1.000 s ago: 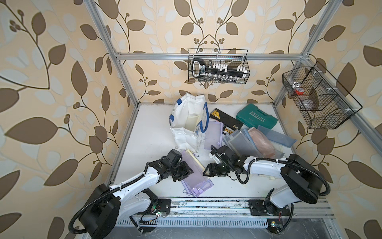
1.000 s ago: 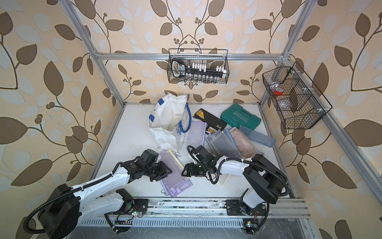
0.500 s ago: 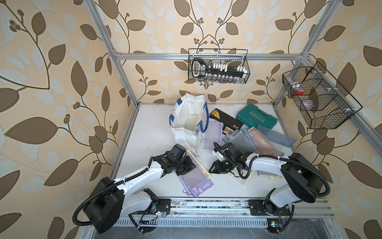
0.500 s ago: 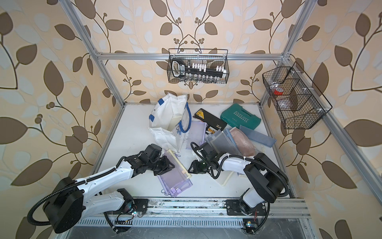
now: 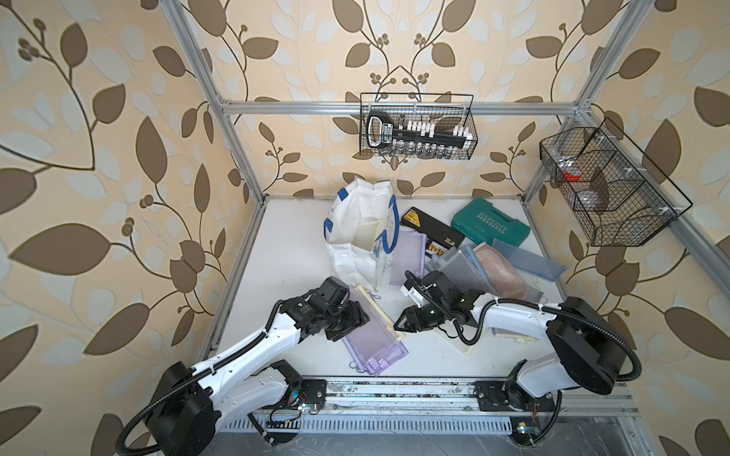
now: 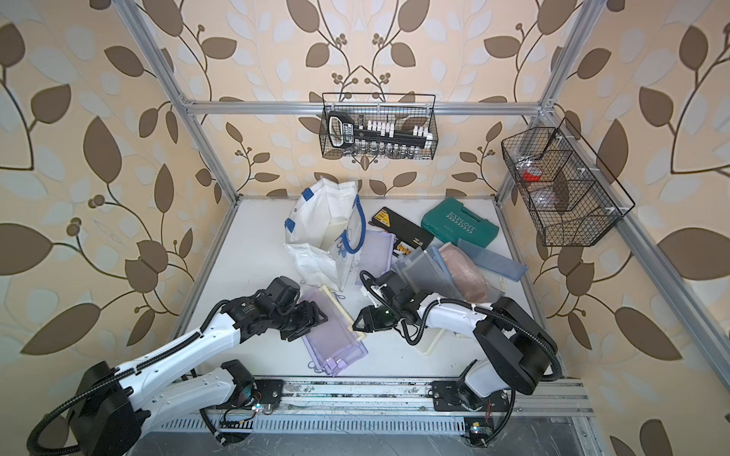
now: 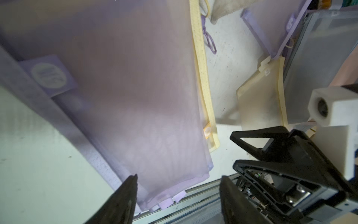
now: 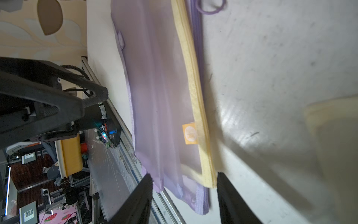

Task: Put the pencil pouch into the canvas bag
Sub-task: Pick up the pencil pouch.

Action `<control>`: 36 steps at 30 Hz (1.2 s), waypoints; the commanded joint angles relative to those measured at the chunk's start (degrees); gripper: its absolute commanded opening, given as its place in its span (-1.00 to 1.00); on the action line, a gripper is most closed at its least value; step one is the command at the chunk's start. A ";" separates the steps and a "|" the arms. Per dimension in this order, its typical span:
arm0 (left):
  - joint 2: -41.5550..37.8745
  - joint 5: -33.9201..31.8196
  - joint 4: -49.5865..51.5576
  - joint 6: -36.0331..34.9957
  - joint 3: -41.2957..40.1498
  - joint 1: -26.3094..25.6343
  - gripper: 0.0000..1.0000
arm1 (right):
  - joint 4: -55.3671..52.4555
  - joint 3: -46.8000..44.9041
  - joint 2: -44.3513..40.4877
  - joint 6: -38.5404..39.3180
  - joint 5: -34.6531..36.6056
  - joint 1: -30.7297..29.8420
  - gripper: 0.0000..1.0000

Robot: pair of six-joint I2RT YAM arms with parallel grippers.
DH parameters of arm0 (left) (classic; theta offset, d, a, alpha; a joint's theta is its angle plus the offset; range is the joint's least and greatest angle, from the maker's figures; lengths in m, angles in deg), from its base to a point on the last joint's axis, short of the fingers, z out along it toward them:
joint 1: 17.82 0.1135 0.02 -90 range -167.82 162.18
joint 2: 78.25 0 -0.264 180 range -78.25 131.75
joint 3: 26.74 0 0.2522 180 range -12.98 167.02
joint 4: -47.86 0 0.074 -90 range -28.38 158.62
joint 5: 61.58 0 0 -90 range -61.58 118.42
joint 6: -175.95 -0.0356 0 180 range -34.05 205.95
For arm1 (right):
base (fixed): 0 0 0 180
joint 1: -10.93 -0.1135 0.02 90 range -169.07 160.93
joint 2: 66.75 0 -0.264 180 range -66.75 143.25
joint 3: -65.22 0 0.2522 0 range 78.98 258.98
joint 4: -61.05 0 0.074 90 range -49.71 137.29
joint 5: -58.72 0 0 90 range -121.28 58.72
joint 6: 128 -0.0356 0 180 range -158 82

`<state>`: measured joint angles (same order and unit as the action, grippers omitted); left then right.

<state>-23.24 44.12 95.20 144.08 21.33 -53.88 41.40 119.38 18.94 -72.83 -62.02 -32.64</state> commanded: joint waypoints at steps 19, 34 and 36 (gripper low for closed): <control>-1.42 -1.30 -7.96 3.72 -12.04 -0.38 0.20 | 1.08 11.60 14.96 0.61 0.41 -7.93 -0.26; -3.02 0.56 -3.83 -1.05 -6.49 -0.34 0.00 | -1.38 10.12 8.46 1.89 -0.02 -7.35 -1.00; -5.61 0.47 -0.72 -2.62 -4.94 -0.32 0.28 | -0.60 7.47 3.38 1.81 -0.31 -6.77 -1.00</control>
<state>-25.21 44.43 89.48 144.91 12.65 -53.88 41.29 129.33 28.47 -72.13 -61.97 -40.09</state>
